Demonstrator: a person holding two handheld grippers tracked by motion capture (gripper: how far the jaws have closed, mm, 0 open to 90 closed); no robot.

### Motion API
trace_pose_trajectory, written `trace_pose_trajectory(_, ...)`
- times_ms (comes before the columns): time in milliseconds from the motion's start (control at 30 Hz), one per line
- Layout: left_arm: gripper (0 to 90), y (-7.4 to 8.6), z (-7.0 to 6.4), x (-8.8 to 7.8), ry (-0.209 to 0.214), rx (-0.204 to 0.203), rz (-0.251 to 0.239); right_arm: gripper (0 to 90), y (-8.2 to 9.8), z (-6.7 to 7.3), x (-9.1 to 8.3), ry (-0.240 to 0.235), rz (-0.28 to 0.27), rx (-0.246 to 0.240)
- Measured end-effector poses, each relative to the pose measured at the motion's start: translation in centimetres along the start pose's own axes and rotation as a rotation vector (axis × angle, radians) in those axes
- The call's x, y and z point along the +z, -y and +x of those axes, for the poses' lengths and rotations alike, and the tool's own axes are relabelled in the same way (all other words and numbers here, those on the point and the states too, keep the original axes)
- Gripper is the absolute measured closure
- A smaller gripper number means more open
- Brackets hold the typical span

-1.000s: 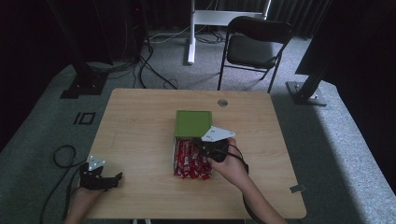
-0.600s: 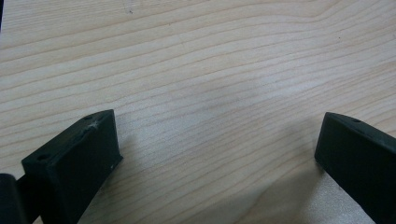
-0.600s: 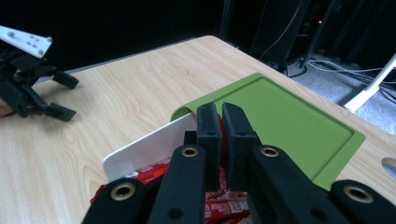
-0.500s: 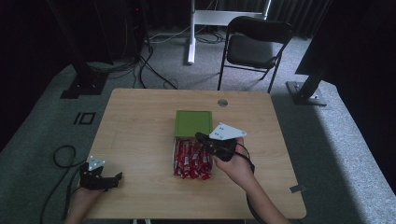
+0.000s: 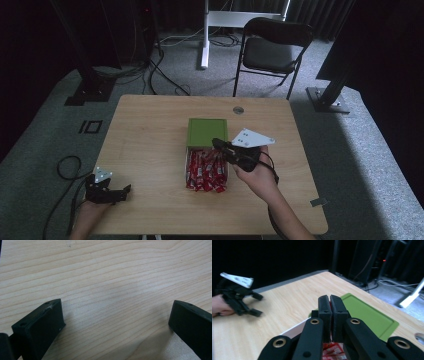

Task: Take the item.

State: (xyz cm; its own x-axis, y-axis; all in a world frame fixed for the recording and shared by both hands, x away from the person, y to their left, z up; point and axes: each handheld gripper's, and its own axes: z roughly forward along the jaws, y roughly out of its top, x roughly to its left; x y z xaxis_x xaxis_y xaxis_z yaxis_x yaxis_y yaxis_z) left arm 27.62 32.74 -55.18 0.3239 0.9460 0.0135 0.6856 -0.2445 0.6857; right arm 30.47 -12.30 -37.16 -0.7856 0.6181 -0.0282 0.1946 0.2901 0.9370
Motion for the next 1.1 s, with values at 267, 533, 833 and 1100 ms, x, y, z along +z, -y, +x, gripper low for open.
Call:
trace_pose_trajectory(267,0.7,0.0,0.0,0.0,0.0,0.001,0.001,88.6,-1.4,-0.5,-2.1,0.031,-0.054,-0.012)
trace_pose_trajectory(533,0.7,0.0,0.0,0.0,0.001,-0.004,-0.002,88.6,-2.2,-2.4,-4.1,0.085,-0.075,-0.002)
trace_pose_trajectory(833,0.7,0.0,0.0,0.0,0.0,0.0,0.0,88.5,-1.7,-5.6,-5.8,0.184,-0.08,0.028)
trace_pose_trajectory(1100,0.7,0.0,0.0,0.0,-0.001,0.0,-0.002,88.6,0.5,-8.6,-4.9,0.285,-0.024,0.065)
